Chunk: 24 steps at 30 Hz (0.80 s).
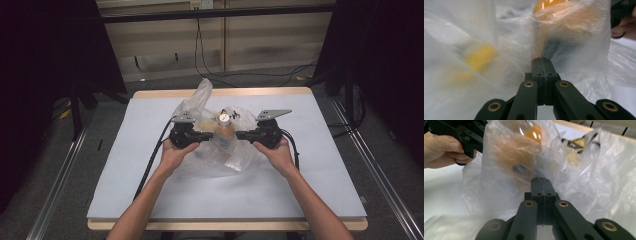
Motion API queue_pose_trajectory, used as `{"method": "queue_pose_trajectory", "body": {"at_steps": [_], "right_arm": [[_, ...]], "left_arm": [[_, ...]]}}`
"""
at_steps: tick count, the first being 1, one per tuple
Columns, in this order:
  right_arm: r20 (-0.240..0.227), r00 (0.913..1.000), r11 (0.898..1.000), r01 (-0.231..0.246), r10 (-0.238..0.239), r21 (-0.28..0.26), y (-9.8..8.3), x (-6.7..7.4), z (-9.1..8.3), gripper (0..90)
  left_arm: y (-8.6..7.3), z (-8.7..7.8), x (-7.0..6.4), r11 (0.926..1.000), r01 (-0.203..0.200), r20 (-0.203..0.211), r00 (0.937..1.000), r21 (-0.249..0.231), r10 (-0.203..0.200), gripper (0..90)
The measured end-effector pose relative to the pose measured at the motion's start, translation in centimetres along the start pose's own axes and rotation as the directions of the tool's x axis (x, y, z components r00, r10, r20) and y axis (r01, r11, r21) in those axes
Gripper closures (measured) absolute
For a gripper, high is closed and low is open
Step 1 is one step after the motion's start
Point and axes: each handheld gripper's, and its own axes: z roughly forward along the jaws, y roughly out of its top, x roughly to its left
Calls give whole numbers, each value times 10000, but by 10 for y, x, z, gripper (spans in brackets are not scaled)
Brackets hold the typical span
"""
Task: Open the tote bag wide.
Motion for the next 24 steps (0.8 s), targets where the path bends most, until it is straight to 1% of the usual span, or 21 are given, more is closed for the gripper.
{"method": "queue_pose_trajectory", "body": {"at_steps": [1, 2, 4, 5, 6, 7, 8, 9, 11, 12, 13, 14, 15, 16, 17, 18, 20, 21, 22, 23, 24], "right_arm": [[-19, 10000, 10000, -43, 44, 57, -3, -1, 2, 900], [-11, 10000, 9999, -37, 37, 123, -5, -2, 3, 900], [33, 9999, 9996, -132, 131, 258, -10, -3, 6, 900], [85, 9998, 9993, -170, 167, 330, -12, -5, 7, 900], [133, 9998, 9990, -162, 157, 405, -14, -6, 8, 900], [197, 9997, 9987, -166, 157, 487, -16, -7, 9, 900], [241, 9994, 9983, -278, 266, 512, -19, -10, 11, 900], [263, 9990, 9979, -370, 356, 534, -22, -11, 12, 900], [301, 9987, 9968, -433, 414, 665, -27, -14, 15, 900], [320, 9985, 9958, -471, 447, 784, -30, -15, 17, 900], [364, 9986, 9940, -416, 381, 1008, -33, -15, 20, 900], [377, 9987, 9926, -382, 341, 1153, -34, -15, 21, 900], [371, 9988, 9912, -350, 305, 1273, -36, -16, 23, 900], [376, 9989, 9902, -328, 279, 1357, -37, -16, 24, 900], [353, 9989, 9894, -361, 315, 1406, -39, -16, 25, 900], [396, 9988, 9880, -358, 302, 1503, -40, -17, 25, 900], [414, 9987, 9868, -371, 310, 1577, -42, -17, 26, 900], [490, 9984, 9810, -378, 290, 1905, -46, -17, 28, 900], [453, 9984, 9797, -407, 325, 1961, -48, -17, 29, 900], [343, 9985, 9817, -473, 417, 1847, -49, -19, 28, 900], [401, 9985, 9810, -448, 379, 1887, -49, -21, 26, 900]], "left_arm": [[-3, 3, 3, 9996, -218, 122, 9997, 192, 216, 900], [-6, 5, 3, 9997, 50, 89, 9999, 245, -52, 900], [-13, 9, 9, 9988, -165, -10, 9999, 463, 166, 900], [-15, 9, 11, 9983, -127, -65, 9999, 565, 131, 900], [-18, 11, 12, 9980, 49, -135, 9999, 630, -41, 900], [-21, 12, 15, 9973, -115, -129, 9998, 721, 125, 900], [-24, 13, 16, 9967, 77, -126, 9999, 811, -67, 900], [-26, 15, 18, 9952, -109, -185, 9997, 969, 127, 900], [-30, 17, 18, 9931, 207, -305, 9994, 1158, -172, 900], [-32, 19, 20, 9916, 98, -277, 9996, 1289, -62, 900], [-33, 20, 20, 9914, 206, -261, 9995, 1290, -174, 900], [-35, 21, 18, 9896, 476, -391, 9983, 1360, -426, 900], [-35, 23, 23, 9901, -176, -82, 9998, 1389, 190, 900], [-36, 22, 20, 9872, 256, -285, 9994, 1572, -213, 900], [-36, 22, 20, 9873, 179, -235, 9996, 1581, -143, 900], [-37, 21, 18, 9862, 455, -264, 9988, 1594, -418, 900], [-37, 21, 19, 9865, 388, -297, 9990, 1591, -345, 900], [-37, 20, 19, 9867, 306, -265, 9993, 1599, -267, 900], [-37, 20, 21, 9878, -42, -265, 9996, 1559, 84, 900], [-39, 20, 17, 9878, 398, -354, 9988, 1508, -349, 900], [-39, 20, 16, 9883, 169, -362, 9993, 1519, -115, 900]]}}
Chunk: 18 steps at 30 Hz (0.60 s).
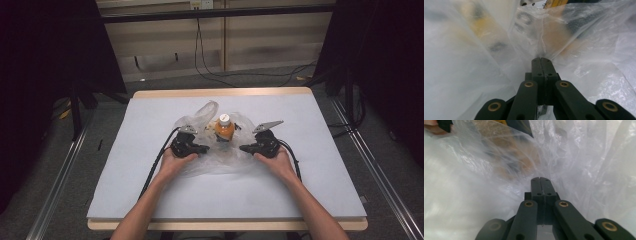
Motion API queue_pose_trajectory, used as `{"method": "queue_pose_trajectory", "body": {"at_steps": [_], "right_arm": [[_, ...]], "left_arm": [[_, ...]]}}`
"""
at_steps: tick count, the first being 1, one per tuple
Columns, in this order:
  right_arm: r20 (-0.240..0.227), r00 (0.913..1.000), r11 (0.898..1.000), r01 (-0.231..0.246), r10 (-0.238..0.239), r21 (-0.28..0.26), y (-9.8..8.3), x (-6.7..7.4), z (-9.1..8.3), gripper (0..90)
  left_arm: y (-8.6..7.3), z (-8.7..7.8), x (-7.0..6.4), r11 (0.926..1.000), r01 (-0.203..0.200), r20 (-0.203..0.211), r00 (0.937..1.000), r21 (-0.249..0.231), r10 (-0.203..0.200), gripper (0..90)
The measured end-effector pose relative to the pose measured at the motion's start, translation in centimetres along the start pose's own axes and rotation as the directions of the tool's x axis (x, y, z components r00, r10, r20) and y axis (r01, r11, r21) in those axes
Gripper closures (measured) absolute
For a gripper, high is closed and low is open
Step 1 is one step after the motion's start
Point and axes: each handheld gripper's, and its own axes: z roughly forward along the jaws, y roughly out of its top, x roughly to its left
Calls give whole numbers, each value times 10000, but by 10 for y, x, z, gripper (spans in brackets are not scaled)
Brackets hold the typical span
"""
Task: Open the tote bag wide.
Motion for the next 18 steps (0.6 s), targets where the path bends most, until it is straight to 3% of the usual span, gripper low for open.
{"method": "queue_pose_trajectory", "body": {"at_steps": [1, 4, 5, 6, 9, 13, 18], "right_arm": [[7, 10000, 10000, -11, 11, 7, 0, 0, -1, 900], [98, 10000, 10000, 7, -7, -48, -1, 2, -1, 900], [81, 10000, 9999, 43, -42, -136, -1, 2, -2, 900], [48, 10000, 9996, 23, -22, -298, 0, 3, -4, 900], [-95, 9999, 9959, -62, 53, -902, 6, 7, -13, 900], [-173, 9998, 9891, 18, -44, -1472, 14, 13, -32, 900], [-32, 9999, 9795, 91, -99, -2010, 26, 14, -53, 900]], "left_arm": [[0, -2, -2, 9998, 118, -124, 9999, 137, -117, 900], [1, -4, -1, 9996, -279, 0, 9996, 67, 279, 900], [2, -6, -1, 9995, -200, 166, 9997, -240, 204, 900], [4, -11, -2, 9978, -371, 82, 9993, -559, 376, 900], [12, -24, -12, 9877, -399, 271, 9986, -1512, 445, 900], [15, -38, -20, 9850, -568, 307, 9976, -1631, 627, 900], [22, -62, -16, 9741, -616, 105, 9978, -2174, 654, 900]]}}
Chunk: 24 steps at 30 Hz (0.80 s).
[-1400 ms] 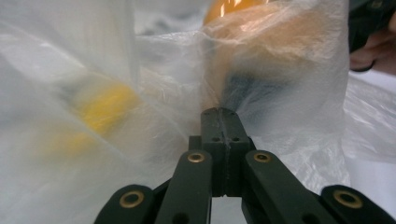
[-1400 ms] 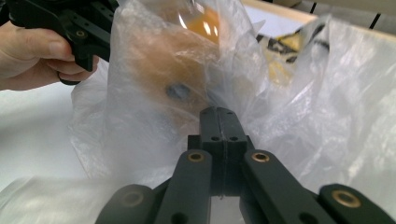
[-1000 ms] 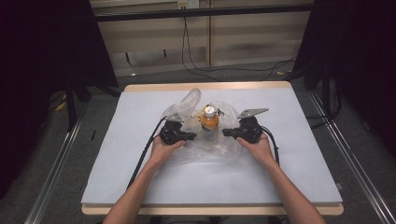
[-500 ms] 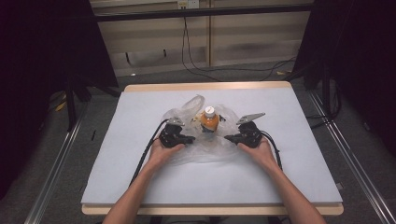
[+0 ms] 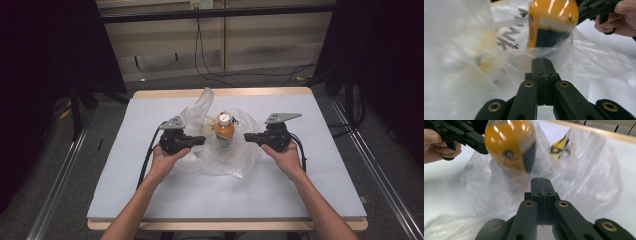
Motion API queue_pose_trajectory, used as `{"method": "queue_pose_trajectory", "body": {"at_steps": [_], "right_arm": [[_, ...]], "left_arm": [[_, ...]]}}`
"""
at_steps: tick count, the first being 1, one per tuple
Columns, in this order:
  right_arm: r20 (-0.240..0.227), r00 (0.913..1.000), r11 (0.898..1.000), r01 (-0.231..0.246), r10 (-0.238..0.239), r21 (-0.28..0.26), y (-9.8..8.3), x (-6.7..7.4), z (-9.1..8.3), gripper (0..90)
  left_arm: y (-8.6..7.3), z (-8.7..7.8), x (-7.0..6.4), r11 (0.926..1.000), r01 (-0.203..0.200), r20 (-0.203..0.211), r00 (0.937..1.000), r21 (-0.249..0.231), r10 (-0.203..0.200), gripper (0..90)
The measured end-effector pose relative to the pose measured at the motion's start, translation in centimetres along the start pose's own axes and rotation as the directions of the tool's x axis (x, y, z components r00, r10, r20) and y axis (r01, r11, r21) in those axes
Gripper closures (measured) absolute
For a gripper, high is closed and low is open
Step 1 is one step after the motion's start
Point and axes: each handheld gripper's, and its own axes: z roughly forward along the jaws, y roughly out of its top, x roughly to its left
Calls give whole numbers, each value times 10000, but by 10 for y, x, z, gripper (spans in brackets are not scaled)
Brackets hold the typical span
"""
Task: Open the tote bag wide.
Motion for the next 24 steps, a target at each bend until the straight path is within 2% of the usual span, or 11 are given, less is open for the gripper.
{"method": "queue_pose_trajectory", "body": {"at_steps": [5, 7, 10, 11, 12, 14, 15, 16, 18, 20, 24], "right_arm": [[117, 9999, 9991, 34, -29, -432, 24, -7, -4, 900], [78, 9999, 9982, 80, -76, -588, 35, -9, -1, 900], [-29, 9998, 9983, 214, -216, -548, 49, -7, 8, 900], [-29, 9998, 9983, 214, -216, -548, 49, -7, 8, 900], [-67, 9995, 9984, 318, -321, -474, 54, -6, 14, 900], [-132, 9996, 9983, 236, -244, -530, 55, -7, 21, 900], [-160, 9997, 9987, 166, -174, -485, 53, -8, 24, 900], [-203, 9997, 9991, 88, -96, -404, 50, -10, 28, 900], [-242, 9997, 9999, 0, -2, -107, 43, -13, 37, 900], [-306, 9995, 9998, -18, 23, 175, 37, -16, 45, 900], [-270, 9995, 9974, -137, 157, 708, 25, -24, 56, 900]], "left_arm": [[22, -22, 12, 9975, -60, -338, 9994, -700, 36, 900], [39, -39, 22, 9894, 8, -571, 9983, -1455, -92, 900], [42, -42, 26, 9856, 64, -577, 9982, -1690, -164, 900], [46, -46, 30, 9832, 175, -713, 9970, -1816, -309, 900], [47, -47, 40, 9793, 605, -1296, 9878, -1934, -867, 900], [43, -43, 51, 9713, 1094, -1309, 9816, -2113, -1391, 900], [39, -38, 55, 9723, 1267, -1269, 9800, -1964, -1533, 900], [36, -30, 58, 9786, 1281, -1224, 9813, -1609, -1486, 900], [30, -13, 57, 9918, 1063, -1081, 9876, -711, -1136, 900], [23, 3, 55, 9965, 828, -863, 9929, 89, -817, 900], [10, 29, 52, 9884, 799, -1015, 9926, 1294, -669, 900]]}}
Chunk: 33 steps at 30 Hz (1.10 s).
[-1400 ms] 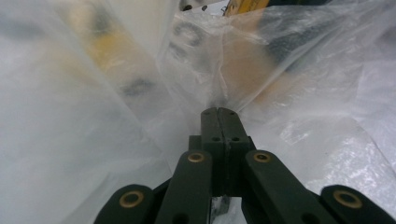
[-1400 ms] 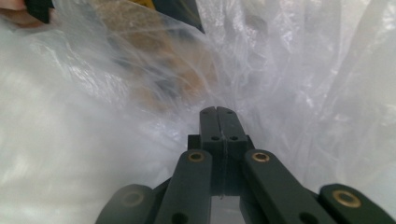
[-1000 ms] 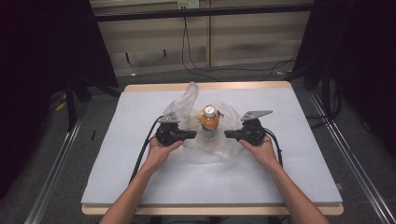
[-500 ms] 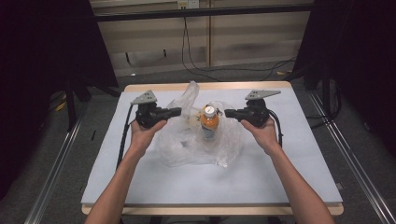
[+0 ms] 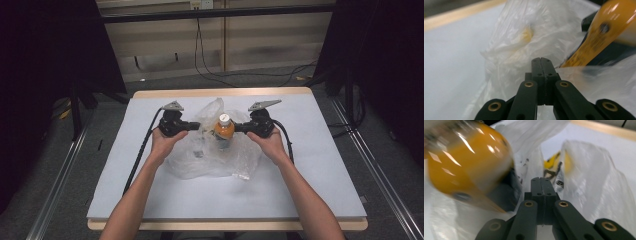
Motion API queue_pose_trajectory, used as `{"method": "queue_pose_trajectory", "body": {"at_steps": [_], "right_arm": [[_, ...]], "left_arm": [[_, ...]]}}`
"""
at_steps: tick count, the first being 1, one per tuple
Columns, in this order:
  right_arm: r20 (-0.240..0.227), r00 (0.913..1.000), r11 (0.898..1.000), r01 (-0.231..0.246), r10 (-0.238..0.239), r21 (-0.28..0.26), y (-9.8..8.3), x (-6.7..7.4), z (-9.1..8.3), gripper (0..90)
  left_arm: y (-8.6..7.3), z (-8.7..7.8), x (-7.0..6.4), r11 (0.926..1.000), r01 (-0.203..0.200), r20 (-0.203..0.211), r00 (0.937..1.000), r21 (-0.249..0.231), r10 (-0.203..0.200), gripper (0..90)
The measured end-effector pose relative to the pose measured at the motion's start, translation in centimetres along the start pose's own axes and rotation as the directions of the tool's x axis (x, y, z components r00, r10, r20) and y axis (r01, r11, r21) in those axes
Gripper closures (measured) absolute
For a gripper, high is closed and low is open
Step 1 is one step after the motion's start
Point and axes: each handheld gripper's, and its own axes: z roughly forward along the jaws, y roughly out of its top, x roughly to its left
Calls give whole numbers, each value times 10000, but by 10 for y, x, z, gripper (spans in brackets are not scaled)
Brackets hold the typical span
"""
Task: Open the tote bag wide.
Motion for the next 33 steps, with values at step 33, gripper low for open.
{"method": "queue_pose_trajectory", "body": {"at_steps": [33], "right_arm": [[2516, 9678, 9786, -522, 4, 1992, -44, -58, -23, 900]], "left_arm": [[-58, -29, 10, 9641, -962, -855, 9890, 2476, 1207, 900]]}}
